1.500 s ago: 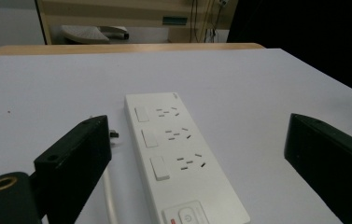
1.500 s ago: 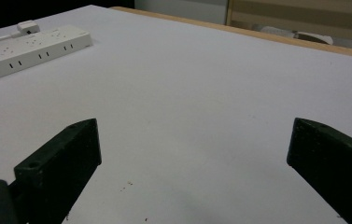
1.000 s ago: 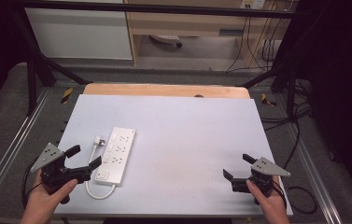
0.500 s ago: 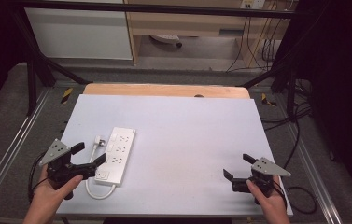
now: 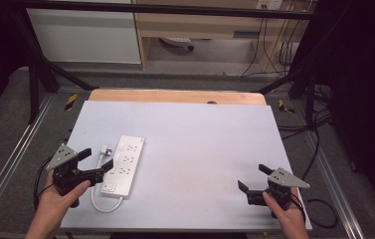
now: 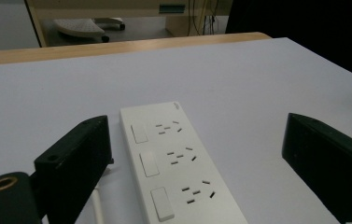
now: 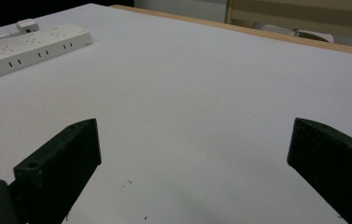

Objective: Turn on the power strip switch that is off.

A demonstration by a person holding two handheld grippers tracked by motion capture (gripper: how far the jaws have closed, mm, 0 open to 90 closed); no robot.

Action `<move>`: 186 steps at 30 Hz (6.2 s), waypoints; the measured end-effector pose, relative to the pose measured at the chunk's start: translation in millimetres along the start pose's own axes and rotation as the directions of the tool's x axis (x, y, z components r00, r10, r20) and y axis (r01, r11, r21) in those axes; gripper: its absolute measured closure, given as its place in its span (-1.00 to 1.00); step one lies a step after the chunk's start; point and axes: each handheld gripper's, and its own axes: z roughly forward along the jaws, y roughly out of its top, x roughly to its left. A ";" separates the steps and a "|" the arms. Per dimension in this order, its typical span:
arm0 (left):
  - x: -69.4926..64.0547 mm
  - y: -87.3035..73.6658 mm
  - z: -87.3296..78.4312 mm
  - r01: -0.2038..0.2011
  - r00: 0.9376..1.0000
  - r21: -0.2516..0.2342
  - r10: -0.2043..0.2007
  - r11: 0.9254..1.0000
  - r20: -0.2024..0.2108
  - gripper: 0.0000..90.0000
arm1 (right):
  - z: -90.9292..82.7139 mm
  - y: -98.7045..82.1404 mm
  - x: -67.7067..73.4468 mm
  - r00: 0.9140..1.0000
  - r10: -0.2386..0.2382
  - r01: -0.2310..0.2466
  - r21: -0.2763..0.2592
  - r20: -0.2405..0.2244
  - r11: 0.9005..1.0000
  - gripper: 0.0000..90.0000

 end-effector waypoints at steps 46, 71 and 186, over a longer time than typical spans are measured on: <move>12.3 -6.4 43.6 -0.008 1.000 0.104 0.006 0.995 0.016 0.22 | 1.3 -0.8 0.3 1.000 -0.002 0.002 0.012 -0.006 1.000 -0.93; 29.5 -20.0 49.8 0.044 0.997 0.184 -0.054 0.982 0.047 0.82 | 3.6 -1.7 -0.6 1.000 -0.008 0.008 0.024 -0.010 1.000 -0.93; 34.0 -45.2 49.9 0.050 0.991 0.318 -0.087 0.947 0.101 1.00 | 4.0 -2.5 1.1 1.000 -0.011 0.011 0.037 -0.014 0.999 -0.93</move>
